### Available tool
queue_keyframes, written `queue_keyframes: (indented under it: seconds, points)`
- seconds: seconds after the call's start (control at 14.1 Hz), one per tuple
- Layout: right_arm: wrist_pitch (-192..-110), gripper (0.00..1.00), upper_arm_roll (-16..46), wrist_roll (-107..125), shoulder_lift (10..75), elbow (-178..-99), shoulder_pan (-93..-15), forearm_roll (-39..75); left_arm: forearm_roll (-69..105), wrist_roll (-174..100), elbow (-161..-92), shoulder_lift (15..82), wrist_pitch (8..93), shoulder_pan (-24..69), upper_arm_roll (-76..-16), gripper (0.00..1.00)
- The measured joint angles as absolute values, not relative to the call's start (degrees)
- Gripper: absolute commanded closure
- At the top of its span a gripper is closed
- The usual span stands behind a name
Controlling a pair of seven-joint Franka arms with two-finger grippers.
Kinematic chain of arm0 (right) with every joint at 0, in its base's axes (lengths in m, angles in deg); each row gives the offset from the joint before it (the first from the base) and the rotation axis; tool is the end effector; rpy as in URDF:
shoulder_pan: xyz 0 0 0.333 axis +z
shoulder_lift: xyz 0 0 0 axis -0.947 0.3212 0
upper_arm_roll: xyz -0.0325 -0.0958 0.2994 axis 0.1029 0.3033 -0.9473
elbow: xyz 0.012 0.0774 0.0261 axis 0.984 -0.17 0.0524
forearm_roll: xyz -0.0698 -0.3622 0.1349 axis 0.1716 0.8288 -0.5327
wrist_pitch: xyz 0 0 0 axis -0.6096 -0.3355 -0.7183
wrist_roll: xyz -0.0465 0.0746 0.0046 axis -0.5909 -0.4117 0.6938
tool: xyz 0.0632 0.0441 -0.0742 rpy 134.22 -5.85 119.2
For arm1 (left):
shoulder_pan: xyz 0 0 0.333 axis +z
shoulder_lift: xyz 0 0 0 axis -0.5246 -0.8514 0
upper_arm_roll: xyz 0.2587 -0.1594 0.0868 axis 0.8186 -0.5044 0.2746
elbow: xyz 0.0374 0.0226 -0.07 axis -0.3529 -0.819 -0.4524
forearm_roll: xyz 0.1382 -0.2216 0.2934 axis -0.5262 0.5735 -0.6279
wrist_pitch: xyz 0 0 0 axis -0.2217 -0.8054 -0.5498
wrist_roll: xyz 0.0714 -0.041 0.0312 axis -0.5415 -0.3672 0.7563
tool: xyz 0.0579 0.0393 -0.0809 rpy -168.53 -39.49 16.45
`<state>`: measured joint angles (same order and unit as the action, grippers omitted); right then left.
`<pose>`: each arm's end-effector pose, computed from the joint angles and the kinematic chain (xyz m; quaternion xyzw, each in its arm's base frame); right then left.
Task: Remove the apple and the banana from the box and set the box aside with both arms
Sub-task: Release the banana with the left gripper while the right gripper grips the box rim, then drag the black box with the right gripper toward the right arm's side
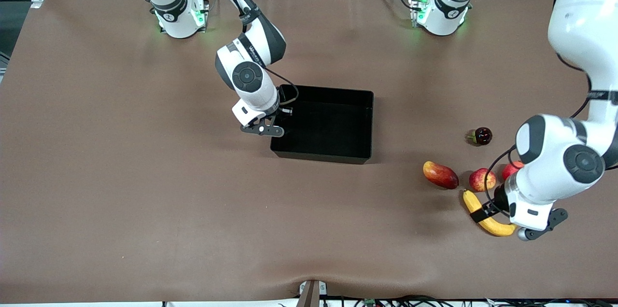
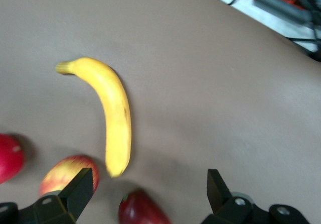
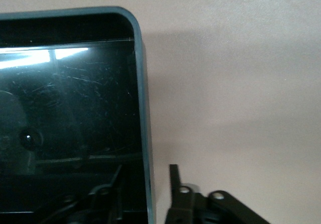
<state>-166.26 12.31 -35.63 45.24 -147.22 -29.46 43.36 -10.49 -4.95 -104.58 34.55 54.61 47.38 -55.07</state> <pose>0.4847 0.3993 0.2564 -0.9952 0.0691 0.0638 0.0259 0.7380 -0.0496 0.3586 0.9741 0.2146 0.0683 0.0192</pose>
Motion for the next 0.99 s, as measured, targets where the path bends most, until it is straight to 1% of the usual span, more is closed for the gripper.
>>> queue_keyframes:
  seconds: [0.35, 0.64, 0.85, 0.99]
  points:
    - [-166.33, 1.00, 12.39, -35.63, 45.24, -147.12, -29.45, 43.36, -9.99, -20.57, -104.38, 45.06, 37.46, 48.09, -56.30, 0.00]
    - [-166.27, 1.00, 12.57, -35.60, 45.18, -146.58, -29.53, 43.36, -1.29, -25.99, -104.11, 54.53, 26.37, 48.27, -56.40, 0.00]
    - [-162.13, 1.00, 13.20, -35.62, 44.34, -144.38, -30.32, 43.36, 0.30, -27.36, -104.12, 60.18, 19.37, 48.27, -56.40, 0.00]
    - [-159.68, 1.00, 13.51, -35.44, 43.03, -143.36, -32.57, 43.39, 0.42, -28.40, -104.17, 63.37, 16.05, 48.28, -56.38, 0.00]
